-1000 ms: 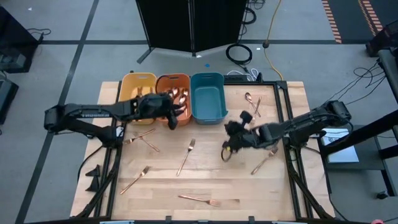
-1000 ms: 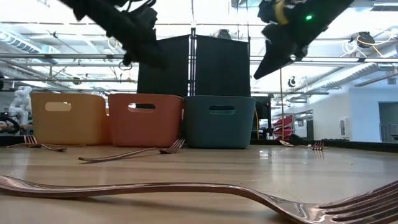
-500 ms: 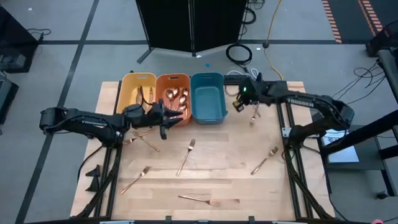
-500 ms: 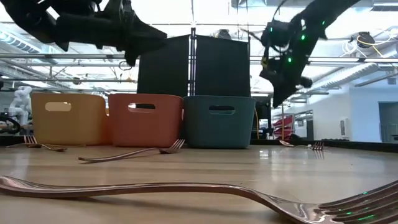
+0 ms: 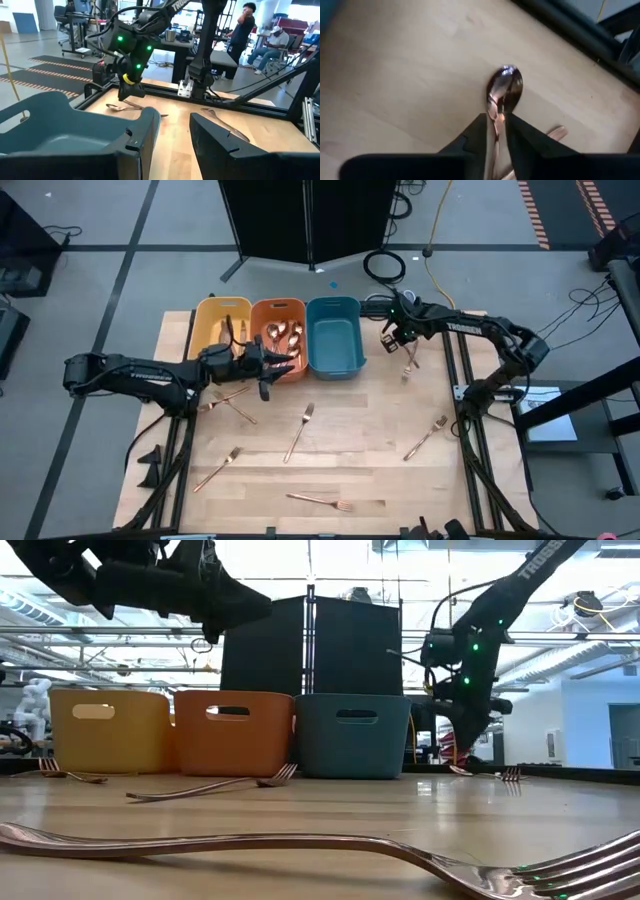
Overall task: Sort silverware
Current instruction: Put the gold spoon into the orange bin
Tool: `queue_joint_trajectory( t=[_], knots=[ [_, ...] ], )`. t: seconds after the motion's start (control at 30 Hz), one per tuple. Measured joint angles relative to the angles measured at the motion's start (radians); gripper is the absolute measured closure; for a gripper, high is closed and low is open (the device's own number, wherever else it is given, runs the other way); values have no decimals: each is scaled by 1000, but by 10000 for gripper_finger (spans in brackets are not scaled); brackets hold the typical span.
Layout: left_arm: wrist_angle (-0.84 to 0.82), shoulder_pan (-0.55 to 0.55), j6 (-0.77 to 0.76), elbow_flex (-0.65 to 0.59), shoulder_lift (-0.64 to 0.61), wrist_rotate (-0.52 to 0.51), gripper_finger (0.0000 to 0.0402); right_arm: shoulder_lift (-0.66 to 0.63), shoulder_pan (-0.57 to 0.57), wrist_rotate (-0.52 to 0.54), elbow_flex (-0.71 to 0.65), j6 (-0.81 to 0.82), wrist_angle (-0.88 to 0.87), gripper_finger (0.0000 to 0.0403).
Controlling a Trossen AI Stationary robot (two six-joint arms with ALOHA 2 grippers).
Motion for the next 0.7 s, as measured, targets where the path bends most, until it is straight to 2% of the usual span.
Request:
queue_joint_trajectory(
  t=[0.2,0.37,0.57,0.7],
  knots=[
    [-15,0,-1,0,0,0,281,35,-21,4,0,-24,-33,272],
    [-23,0,0,0,0,0,281,93,-46,3,0,-42,-40,251],
    [-23,0,-1,0,0,0,281,182,-57,1,6,-54,-47,266],
    [-23,0,-1,0,0,0,281,209,-57,-29,11,-56,-52,317]
  ],
)
